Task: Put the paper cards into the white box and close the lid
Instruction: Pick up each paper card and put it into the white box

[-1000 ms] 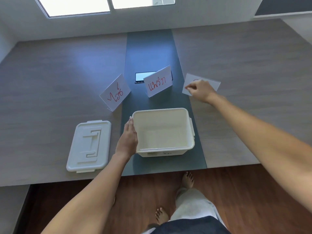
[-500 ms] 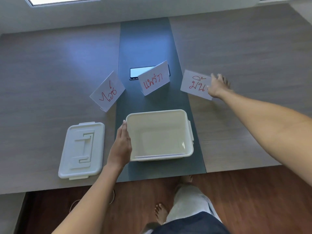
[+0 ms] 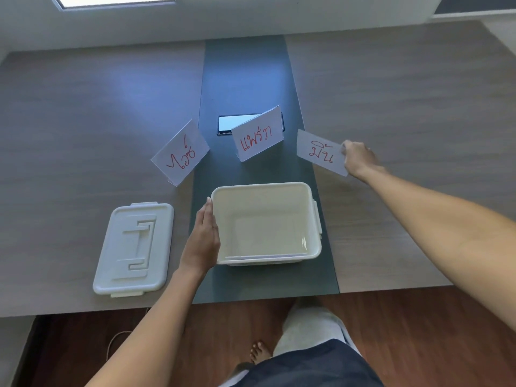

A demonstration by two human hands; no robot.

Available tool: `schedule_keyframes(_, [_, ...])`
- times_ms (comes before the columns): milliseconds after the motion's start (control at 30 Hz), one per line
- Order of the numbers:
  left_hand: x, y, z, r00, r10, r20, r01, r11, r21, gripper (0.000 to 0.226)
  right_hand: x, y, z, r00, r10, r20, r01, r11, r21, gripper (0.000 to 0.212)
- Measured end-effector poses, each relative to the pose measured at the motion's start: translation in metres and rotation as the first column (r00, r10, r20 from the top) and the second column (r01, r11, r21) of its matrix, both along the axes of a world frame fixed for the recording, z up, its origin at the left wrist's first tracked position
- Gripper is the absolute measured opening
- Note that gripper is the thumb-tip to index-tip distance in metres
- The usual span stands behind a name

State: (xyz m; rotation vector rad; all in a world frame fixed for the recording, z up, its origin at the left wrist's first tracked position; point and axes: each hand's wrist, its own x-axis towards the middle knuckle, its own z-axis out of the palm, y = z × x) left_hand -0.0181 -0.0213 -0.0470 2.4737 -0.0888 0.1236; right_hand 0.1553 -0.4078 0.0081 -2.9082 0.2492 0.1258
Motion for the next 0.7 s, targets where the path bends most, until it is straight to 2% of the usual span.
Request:
schedule_keyframes(167, [0.014, -0.004, 0.006, 0.997, -0.016, -0.071, 0.015, 1.0, -0.009, 0.054, -0.004, 0.027, 0.021, 0.994, 0.006, 0.108, -0.02, 0.992, 0.124, 0.017])
schedule_keyframes(367, [0.012, -0.008, 0.014, 0.994, -0.009, -0.111, 0.011, 1.0, 0.019, 0.055, -0.039, 0.074, 0.076, 0.949, 0.114, 0.295, -0.182, 0.96, 0.212, 0.025])
schedule_keyframes(500, [0.015, -0.005, 0.012, 0.986, 0.016, -0.165, -0.014, 1.0, 0.009, 0.059, -0.074, 0.099, 0.104, 0.932, 0.178, 0.317, -0.271, 0.922, 0.278, 0.034])
schedule_keyframes(700, [0.017, -0.005, 0.013, 0.982, 0.025, -0.188, -0.02, 0.999, 0.026, 0.057, -0.129, 0.112, 0.11, 0.94, 0.265, 0.215, -0.33, 0.867, 0.374, 0.033])
